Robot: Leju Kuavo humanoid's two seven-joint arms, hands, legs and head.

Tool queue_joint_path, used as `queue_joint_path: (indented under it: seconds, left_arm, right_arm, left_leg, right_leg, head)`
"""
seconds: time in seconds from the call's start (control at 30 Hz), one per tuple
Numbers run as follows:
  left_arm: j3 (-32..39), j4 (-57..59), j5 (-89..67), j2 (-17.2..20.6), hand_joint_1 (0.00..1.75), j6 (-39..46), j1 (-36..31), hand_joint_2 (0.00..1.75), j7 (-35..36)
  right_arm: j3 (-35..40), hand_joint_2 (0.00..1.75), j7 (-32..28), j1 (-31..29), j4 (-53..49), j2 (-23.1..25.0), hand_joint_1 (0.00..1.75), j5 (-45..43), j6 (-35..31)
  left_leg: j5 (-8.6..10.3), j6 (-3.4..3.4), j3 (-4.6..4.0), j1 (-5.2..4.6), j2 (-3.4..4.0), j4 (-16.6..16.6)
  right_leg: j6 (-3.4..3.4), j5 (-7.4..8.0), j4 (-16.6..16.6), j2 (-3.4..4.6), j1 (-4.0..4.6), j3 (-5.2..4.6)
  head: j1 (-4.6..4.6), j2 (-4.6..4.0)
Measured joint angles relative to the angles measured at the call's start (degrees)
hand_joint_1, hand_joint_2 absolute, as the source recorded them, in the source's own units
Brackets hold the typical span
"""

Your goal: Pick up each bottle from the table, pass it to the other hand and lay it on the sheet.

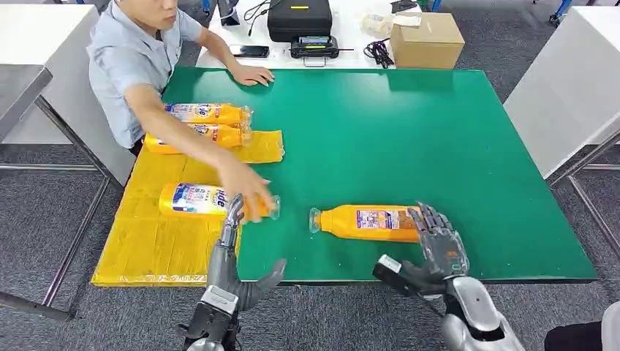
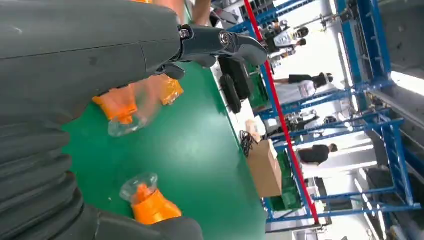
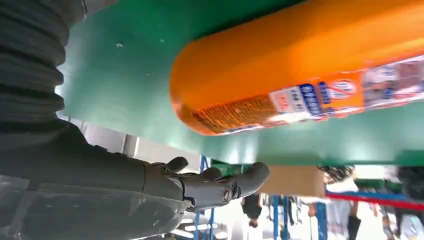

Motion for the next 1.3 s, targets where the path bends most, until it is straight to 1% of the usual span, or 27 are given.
queue_joint_path:
  seconds: [0.17,0.27,0.6,0.8,0.97,1.2,1.3]
  left_arm:
    - [-0.53,0.68,-0.20,0.00,0.00,-0.74,-0.65,1.75,0.13]
    - [-0.70,0.92,-0.28,0.00,0.00,-0.74,-0.77,1.75,0.22]
    - [-1.42,1.53,-0.72,0.00,0.00,-1.16,-1.41,1.75,0.55]
    - [-2.21,2.10,-1.25,0.02,0.00,-1.66,-2.08,1.75,0.63]
    - [-2.95,2.69,-1.55,0.02,0.00,-1.75,-2.60,1.75,0.92]
    - [-3.17,3.61,-1.64,0.04,0.00,-2.03,-3.34,1.75,1.09]
    - [-3.76,3.96,-1.66,0.13,0.00,-2.73,-3.53,1.75,1.25]
  right_arm:
    - [0.20,1.75,-0.11,-4.34,3.61,-0.94,0.00,-0.96,1.73]
    - [0.39,1.75,-0.11,-5.38,4.80,-1.16,0.00,-1.00,1.77]
    - [0.52,1.75,-0.26,-6.80,7.50,-1.27,0.00,-2.12,1.62]
    - [1.14,1.75,-1.18,-8.86,9.81,-0.46,0.00,-2.67,1.79]
    - [2.14,1.75,-2.45,-9.48,11.10,-0.17,0.00,-5.07,3.47]
    - [3.21,1.75,-3.82,-9.80,12.48,0.31,0.00,-6.68,3.69]
    - [3.98,1.75,-5.11,-10.29,12.46,1.18,0.00,-10.54,6.43]
  left_leg:
    - [0.01,0.01,0.01,0.00,-0.01,0.01]
    - [0.01,0.01,0.00,0.00,-0.02,0.01]
    - [0.00,0.01,-0.02,0.00,-0.01,0.01]
    - [0.02,0.01,0.00,0.00,-0.03,0.01]
    - [0.02,0.01,-0.02,0.00,-0.03,0.01]
    - [0.01,0.01,-0.04,0.00,-0.03,0.01]
    - [0.01,0.01,-0.02,0.01,-0.01,0.01]
  right_leg:
    - [0.02,0.01,0.00,-0.01,0.00,0.01]
    - [0.02,0.01,0.01,-0.01,0.00,0.00]
    - [0.02,0.01,0.01,-0.01,0.00,0.01]
    - [0.02,0.01,0.01,-0.01,0.00,0.01]
    - [0.02,0.01,0.01,-0.01,0.00,0.01]
    - [0.02,0.01,0.01,-0.01,0.00,0.01]
    - [0.02,0.01,0.01,-0.01,0.01,0.01]
  head:
    - [-0.02,0.00]
    - [-0.02,0.00]
    - [-0.02,0.00]
    - [-0.02,0.00]
    - [-0.02,0.00]
    - [-0.02,0.00]
    - [-0.02,0.00]
